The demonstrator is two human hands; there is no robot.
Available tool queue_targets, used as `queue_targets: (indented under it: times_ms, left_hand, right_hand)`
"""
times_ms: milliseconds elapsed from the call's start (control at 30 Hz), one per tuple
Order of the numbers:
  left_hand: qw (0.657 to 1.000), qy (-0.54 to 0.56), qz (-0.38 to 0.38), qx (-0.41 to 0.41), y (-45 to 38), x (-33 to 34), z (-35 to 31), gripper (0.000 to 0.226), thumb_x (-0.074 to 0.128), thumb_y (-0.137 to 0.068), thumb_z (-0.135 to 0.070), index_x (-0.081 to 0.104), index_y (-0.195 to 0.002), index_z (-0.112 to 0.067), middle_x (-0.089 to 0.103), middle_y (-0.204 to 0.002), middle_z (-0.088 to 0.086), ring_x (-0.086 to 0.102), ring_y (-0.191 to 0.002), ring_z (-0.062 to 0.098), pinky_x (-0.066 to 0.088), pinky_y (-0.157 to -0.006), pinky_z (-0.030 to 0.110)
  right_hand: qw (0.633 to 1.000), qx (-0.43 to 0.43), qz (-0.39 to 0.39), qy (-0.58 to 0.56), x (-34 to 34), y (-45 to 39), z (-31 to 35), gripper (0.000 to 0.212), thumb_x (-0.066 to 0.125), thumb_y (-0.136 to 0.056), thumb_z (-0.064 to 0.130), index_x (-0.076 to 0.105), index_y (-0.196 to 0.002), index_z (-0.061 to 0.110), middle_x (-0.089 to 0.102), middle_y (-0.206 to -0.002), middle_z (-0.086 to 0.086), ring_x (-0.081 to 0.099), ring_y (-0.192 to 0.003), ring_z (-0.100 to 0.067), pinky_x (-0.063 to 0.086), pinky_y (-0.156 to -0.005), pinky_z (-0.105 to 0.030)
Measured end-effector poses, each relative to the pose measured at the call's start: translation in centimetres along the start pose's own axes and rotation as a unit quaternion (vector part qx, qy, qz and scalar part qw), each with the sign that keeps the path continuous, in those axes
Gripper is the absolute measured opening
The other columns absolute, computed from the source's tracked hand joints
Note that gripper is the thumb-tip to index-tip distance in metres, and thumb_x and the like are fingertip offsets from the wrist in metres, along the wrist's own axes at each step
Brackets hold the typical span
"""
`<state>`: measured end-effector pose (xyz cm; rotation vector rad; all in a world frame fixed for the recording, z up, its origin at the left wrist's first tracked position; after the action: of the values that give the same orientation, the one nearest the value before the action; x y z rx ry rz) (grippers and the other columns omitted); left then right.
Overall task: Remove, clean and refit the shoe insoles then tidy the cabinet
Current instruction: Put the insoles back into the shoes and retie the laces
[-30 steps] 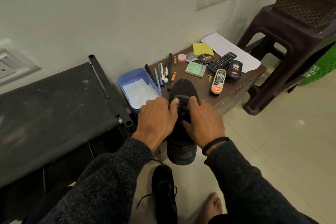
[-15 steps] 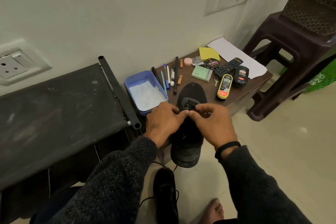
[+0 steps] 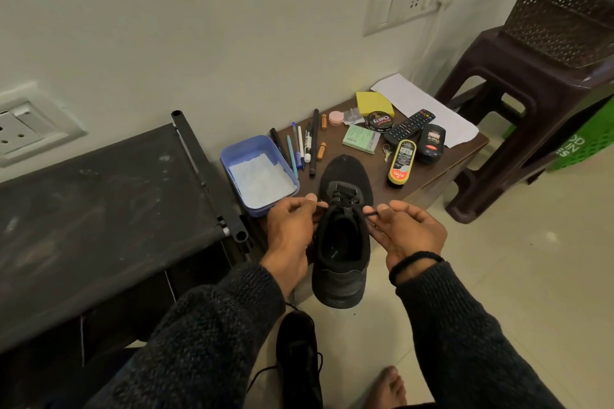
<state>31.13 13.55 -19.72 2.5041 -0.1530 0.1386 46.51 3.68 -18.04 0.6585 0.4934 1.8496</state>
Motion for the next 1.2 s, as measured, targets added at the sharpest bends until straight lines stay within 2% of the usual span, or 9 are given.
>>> queue_targets:
  times_ms: [167,300,467,600,733,833,967,1033,1200]
  left_hand:
    - [0.996,0.082,-0.027,-0.031,0.0,-0.1,0.3,0.011,0.057,-0.102,-0.015,0.065,-0.108,-0.011,0.078,-0.092,0.006,0.076,-0.081,0.017,0.059,-0.065,0.028]
    - [0.992,0.113,-0.021,-0.047,0.4,0.3,-0.3,0.018,0.054,-0.104,-0.020,0.067,-0.095,-0.013,0.075,-0.089,0.005,0.070,-0.074,0.014,0.054,-0.059,0.025]
    - [0.992,0.127,-0.015,-0.010,1.2,0.3,-1.6,0.017,0.056,-0.103,-0.022,0.069,-0.093,-0.017,0.070,-0.080,0.001,0.053,-0.070,0.011,0.051,-0.071,0.025]
    - [0.990,0.143,0.006,-0.017,2.1,0.6,-3.3,0.015,0.059,-0.101,-0.023,0.073,-0.100,-0.017,0.072,-0.080,-0.001,0.053,-0.070,0.009,0.050,-0.077,0.027]
    - [0.994,0.085,0.021,0.069,2.5,0.8,-5.8,0.020,0.055,-0.104,-0.022,0.073,-0.112,-0.016,0.076,-0.092,-0.002,0.050,-0.062,0.004,0.048,-0.062,0.019]
    - [0.989,0.053,0.019,0.140,3.3,1.4,-8.2,0.023,0.050,-0.106,-0.018,0.071,-0.114,-0.012,0.074,-0.093,-0.003,0.055,-0.066,0.004,0.048,-0.065,0.019]
    - [0.976,0.035,0.030,0.211,4.8,2.8,-13.1,0.024,0.050,-0.105,-0.013,0.074,-0.105,-0.013,0.071,-0.079,-0.004,0.064,-0.072,0.009,0.060,-0.067,0.027]
    - [0.966,0.004,0.027,0.256,5.8,3.1,-15.7,0.024,0.050,-0.104,-0.013,0.074,-0.105,-0.013,0.070,-0.082,-0.006,0.065,-0.076,0.005,0.051,-0.059,0.013]
    - [0.937,-0.025,0.072,0.340,8.9,3.8,-21.6,0.017,0.061,-0.100,-0.017,0.076,-0.106,-0.011,0.075,-0.086,-0.005,0.068,-0.092,0.007,0.051,-0.088,0.025]
  right_hand:
    - [0.999,0.034,-0.018,-0.039,-0.7,-0.5,-0.5,0.022,0.058,-0.092,-0.014,0.058,-0.100,0.006,0.071,-0.087,-0.023,0.076,-0.080,-0.032,0.063,-0.077,-0.042]
    - [0.997,0.041,-0.010,-0.071,-0.7,-0.8,-0.6,0.025,0.062,-0.090,-0.014,0.058,-0.105,0.006,0.072,-0.093,-0.022,0.076,-0.084,-0.030,0.062,-0.082,-0.044]
    - [0.993,-0.065,0.063,-0.074,0.9,-0.3,1.9,0.022,0.073,-0.087,-0.003,0.064,-0.101,0.011,0.076,-0.103,-0.018,0.076,-0.093,-0.028,0.061,-0.086,-0.038]
    - [0.983,-0.115,0.111,-0.088,2.7,1.0,3.8,0.018,0.078,-0.084,0.000,0.067,-0.095,0.010,0.077,-0.089,-0.015,0.075,-0.092,-0.028,0.060,-0.087,-0.039]
    - [0.979,-0.135,0.125,-0.091,3.7,2.6,5.3,0.018,0.077,-0.084,-0.002,0.067,-0.094,0.009,0.076,-0.090,-0.018,0.076,-0.086,-0.024,0.062,-0.082,-0.035]
    - [0.976,-0.149,0.133,-0.084,4.7,4.1,7.1,0.019,0.077,-0.084,-0.003,0.068,-0.096,0.008,0.077,-0.093,-0.016,0.076,-0.087,-0.024,0.063,-0.078,-0.033]
    - [0.964,-0.199,0.163,-0.058,6.6,6.6,10.5,0.016,0.075,-0.085,-0.003,0.068,-0.097,0.006,0.078,-0.083,-0.010,0.077,-0.086,-0.023,0.062,-0.085,-0.039]
    - [0.958,-0.219,0.174,-0.057,7.5,8.0,12.1,0.014,0.074,-0.086,-0.003,0.067,-0.094,0.006,0.077,-0.081,-0.011,0.076,-0.086,-0.025,0.061,-0.088,-0.043]
    - [0.941,-0.272,0.200,-0.026,9.5,11.3,15.7,0.014,0.076,-0.085,-0.001,0.068,-0.093,0.006,0.077,-0.078,-0.010,0.077,-0.084,-0.025,0.060,-0.091,-0.047]
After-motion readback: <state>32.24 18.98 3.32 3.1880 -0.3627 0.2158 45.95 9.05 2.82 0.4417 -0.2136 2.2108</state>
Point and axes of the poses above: each hand's wrist, its own y-axis away from the middle knuckle, its own x-axis out of the palm, z = x × y, the point moved 6 cm from there along -y, towards the middle knuckle
